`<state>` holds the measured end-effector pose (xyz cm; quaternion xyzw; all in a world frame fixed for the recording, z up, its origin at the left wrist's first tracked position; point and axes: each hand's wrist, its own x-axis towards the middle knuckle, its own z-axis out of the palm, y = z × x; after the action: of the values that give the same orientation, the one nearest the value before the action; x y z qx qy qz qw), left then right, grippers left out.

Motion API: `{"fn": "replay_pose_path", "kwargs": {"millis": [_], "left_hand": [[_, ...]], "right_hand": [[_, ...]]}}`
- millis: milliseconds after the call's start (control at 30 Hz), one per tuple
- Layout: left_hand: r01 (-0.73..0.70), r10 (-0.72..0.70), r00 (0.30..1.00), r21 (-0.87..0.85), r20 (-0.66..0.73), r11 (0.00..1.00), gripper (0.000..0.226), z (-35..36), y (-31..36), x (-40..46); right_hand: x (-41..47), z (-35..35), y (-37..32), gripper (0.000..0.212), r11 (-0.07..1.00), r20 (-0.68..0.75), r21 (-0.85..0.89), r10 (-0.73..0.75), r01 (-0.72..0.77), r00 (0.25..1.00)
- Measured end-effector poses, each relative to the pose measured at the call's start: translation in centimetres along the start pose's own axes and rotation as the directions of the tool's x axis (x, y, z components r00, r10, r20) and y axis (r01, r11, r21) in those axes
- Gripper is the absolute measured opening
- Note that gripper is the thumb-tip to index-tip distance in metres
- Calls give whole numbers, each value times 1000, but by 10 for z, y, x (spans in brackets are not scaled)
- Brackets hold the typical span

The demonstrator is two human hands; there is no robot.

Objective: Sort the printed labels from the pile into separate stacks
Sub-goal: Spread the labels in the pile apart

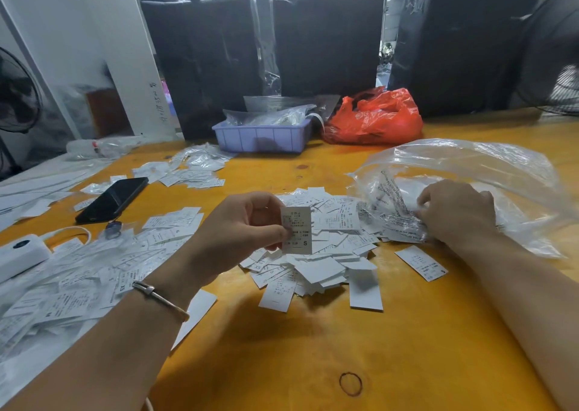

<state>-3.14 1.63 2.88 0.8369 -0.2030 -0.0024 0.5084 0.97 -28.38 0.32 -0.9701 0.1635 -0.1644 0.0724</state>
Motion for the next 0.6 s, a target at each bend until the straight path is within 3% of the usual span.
{"fn": "replay_pose_path", "kwargs": {"millis": [267, 367, 500, 600], "left_hand": [[0, 0, 1000, 12, 13, 1000, 13, 1, 0, 0], [0, -1, 1000, 12, 20, 1000, 13, 1, 0, 0], [4, -5, 1000, 28, 9, 1000, 13, 1, -2, 0], [3, -4, 1000, 22, 9, 1000, 11, 0, -4, 1]], "right_hand": [[-4, -2, -1, 14, 975, -185, 209, -33, 72, 982], [-7, -4, -3, 17, 912, -218, 398, -7, 96, 976], [-17, -12, -14, 19, 628, -131, 775, 57, 66, 990], [-28, -21, -28, 12, 344, 9, 939, -53, 10, 999]]}}
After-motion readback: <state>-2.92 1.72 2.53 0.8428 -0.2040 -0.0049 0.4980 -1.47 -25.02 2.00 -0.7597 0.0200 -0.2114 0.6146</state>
